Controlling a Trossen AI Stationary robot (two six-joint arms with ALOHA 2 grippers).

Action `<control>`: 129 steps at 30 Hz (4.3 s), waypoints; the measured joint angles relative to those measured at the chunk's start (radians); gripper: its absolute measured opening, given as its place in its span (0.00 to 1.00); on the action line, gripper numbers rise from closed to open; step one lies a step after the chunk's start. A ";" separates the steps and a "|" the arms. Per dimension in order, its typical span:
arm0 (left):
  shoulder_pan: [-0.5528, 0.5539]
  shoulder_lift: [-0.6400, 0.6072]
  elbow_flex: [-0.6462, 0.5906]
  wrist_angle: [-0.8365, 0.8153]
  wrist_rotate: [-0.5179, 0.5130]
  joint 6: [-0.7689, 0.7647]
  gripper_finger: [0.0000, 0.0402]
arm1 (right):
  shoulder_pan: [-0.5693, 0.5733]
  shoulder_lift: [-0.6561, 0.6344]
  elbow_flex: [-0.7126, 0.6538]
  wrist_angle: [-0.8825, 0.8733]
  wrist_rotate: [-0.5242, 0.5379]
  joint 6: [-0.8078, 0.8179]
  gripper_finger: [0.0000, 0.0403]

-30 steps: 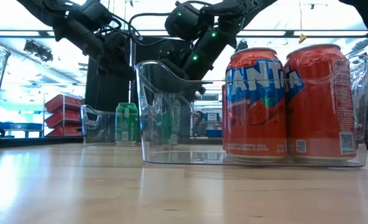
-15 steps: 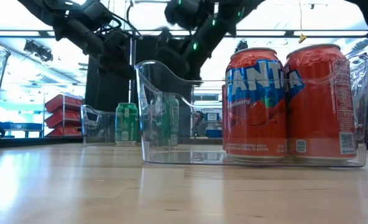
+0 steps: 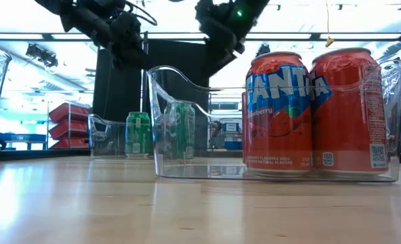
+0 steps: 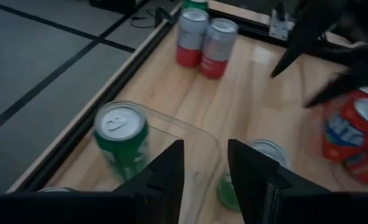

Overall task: Sort soda cans
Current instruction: Put the sprite soda can into the top left transparent bin

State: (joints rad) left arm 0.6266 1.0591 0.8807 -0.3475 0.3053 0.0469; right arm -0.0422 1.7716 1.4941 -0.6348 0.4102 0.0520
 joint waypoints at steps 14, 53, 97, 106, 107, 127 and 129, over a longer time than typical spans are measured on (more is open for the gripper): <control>-0.166 0.000 0.050 -0.048 -0.025 0.028 0.17 | -0.016 -0.253 -0.575 0.551 0.007 0.086 0.01; -0.413 0.515 0.442 -0.423 -0.205 -0.184 0.93 | 0.001 -0.435 -0.790 0.783 -0.020 0.084 0.00; -0.346 0.610 0.508 -0.472 -0.307 -0.164 0.99 | 0.021 -0.432 -0.790 0.796 -0.020 0.076 0.00; -0.343 0.615 0.508 -0.456 -0.239 -0.182 0.99 | 0.021 -0.432 -0.790 0.798 -0.020 0.077 0.00; -0.341 0.618 0.508 -0.456 -0.238 -0.183 0.99 | 0.021 -0.432 -0.790 0.798 -0.020 0.077 0.00; -0.338 0.681 0.510 -0.450 -0.244 -0.181 0.98 | 0.021 -0.432 -0.790 0.799 -0.020 0.077 0.00; -0.338 0.681 0.510 -0.453 -0.245 -0.182 0.98 | 0.021 -0.432 -0.790 0.798 -0.020 0.077 0.00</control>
State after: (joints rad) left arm 0.2890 1.7400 1.3911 -0.8000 0.0607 -0.1351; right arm -0.0208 1.3396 0.7044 0.1635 0.3901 0.1287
